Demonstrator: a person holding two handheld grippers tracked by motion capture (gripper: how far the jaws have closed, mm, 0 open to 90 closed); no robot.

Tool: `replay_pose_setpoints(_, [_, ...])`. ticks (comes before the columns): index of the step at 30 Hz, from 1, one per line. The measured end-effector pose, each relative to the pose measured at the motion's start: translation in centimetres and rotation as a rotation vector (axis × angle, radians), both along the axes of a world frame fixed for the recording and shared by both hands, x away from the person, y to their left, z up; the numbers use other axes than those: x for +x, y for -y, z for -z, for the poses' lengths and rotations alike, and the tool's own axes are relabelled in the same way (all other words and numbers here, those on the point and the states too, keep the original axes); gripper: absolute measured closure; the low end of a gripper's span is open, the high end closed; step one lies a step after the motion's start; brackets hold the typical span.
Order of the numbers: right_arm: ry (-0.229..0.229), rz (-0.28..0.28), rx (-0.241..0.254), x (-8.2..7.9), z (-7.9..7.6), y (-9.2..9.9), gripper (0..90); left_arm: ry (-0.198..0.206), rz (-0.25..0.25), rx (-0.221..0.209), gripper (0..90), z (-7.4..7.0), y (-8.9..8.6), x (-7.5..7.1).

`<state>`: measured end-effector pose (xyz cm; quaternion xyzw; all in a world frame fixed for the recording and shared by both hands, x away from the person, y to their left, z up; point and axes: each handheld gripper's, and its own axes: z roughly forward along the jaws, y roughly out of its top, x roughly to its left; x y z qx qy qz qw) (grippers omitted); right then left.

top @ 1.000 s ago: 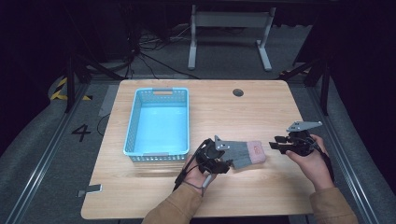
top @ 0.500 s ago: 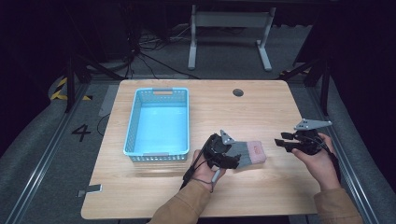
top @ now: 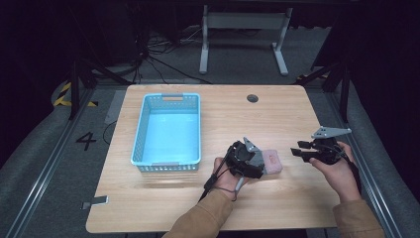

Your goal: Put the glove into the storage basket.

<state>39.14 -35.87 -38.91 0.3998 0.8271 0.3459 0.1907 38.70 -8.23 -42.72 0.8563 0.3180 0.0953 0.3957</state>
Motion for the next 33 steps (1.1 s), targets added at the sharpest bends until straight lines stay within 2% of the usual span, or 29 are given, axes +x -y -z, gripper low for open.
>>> replay_pose_setpoints(3, [-0.001,-0.003,0.004,0.0,0.0,0.0,55.7,-0.009,0.03,0.011,21.1,0.7,0.4,0.4])
replay_pose_setpoints(11, [-0.012,-0.009,0.01,0.1,0.2,0.0,55.5,-0.023,0.022,0.028,22.7,1.9,1.1,1.2])
replay_pose_setpoints(15, [-0.014,-0.015,0.012,0.1,0.3,0.0,55.0,-0.036,0.028,0.032,19.7,2.3,1.6,1.4])
replay_pose_setpoints(22, [-0.015,-0.019,0.014,0.1,0.3,-0.1,54.3,-0.036,0.022,0.082,15.6,2.6,2.3,1.6])
replay_pose_setpoints(33, [-0.018,-0.018,0.01,0.1,0.4,-0.1,53.5,-0.042,0.005,0.106,15.0,2.8,2.6,1.4])
